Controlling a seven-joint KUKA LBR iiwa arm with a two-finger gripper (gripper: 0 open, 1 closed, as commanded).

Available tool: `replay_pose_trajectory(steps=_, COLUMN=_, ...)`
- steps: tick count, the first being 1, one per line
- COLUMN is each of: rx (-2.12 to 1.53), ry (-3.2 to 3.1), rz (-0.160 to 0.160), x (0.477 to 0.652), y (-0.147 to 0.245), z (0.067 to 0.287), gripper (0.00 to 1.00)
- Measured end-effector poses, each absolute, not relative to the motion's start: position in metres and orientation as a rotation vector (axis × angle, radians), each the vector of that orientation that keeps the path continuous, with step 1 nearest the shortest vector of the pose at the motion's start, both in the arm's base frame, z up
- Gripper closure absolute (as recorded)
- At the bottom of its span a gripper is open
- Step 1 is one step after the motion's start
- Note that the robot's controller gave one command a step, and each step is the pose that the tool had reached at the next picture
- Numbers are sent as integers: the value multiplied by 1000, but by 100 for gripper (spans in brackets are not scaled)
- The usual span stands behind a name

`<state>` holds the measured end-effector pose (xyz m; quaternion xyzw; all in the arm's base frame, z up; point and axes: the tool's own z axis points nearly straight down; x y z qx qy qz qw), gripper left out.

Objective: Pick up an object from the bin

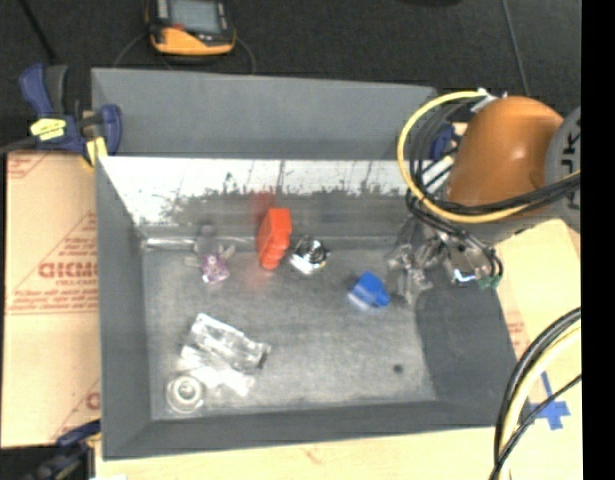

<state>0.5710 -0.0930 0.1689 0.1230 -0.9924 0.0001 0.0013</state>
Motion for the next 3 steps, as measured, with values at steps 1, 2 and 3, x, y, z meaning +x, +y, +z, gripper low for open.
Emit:
replay_pose_trajectory(steps=1, rx=387, ry=-3122, rz=3, x=573, y=-93, z=171, gripper=0)
replay_pose_trajectory(steps=2, rx=776, ry=-3049, rz=3, x=613, y=-89, z=69, gripper=0)
replay_pose_trajectory(steps=3, rx=774, ry=-3052, rz=4, x=613, y=-89, z=72, gripper=100)
